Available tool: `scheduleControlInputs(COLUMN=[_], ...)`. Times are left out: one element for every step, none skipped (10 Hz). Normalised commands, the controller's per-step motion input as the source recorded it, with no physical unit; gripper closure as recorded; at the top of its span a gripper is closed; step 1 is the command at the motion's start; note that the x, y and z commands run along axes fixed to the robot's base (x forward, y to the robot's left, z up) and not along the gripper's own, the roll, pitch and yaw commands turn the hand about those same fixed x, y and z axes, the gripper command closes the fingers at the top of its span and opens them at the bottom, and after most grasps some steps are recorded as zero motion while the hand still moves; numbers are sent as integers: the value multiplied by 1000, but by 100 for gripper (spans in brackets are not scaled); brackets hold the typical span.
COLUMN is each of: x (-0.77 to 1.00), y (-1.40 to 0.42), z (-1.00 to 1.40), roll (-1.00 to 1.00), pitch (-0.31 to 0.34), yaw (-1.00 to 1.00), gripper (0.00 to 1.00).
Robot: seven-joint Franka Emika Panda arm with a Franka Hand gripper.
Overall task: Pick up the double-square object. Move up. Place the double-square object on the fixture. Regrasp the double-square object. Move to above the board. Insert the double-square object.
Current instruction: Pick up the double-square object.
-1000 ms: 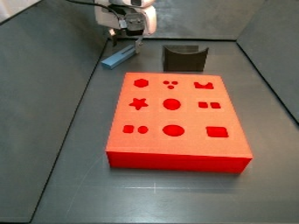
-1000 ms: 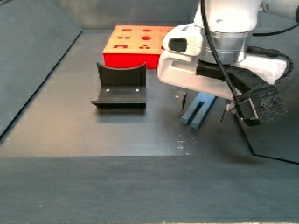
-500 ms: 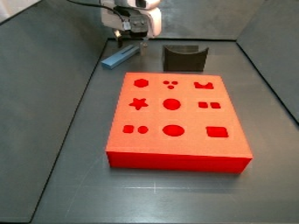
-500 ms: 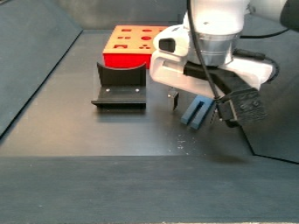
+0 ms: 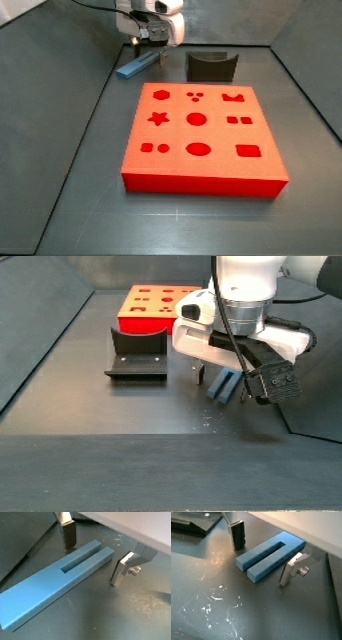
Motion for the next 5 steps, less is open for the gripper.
scheduleControlInputs(x=[0,0,0,0,0], y=[0,0,0,0,0], z=[0,0,0,0,0], roll=[0,0,0,0,0], pitch=[0,0,0,0,0], yaw=[-6,0,0,0,0], gripper=[0,0,100,100,100])
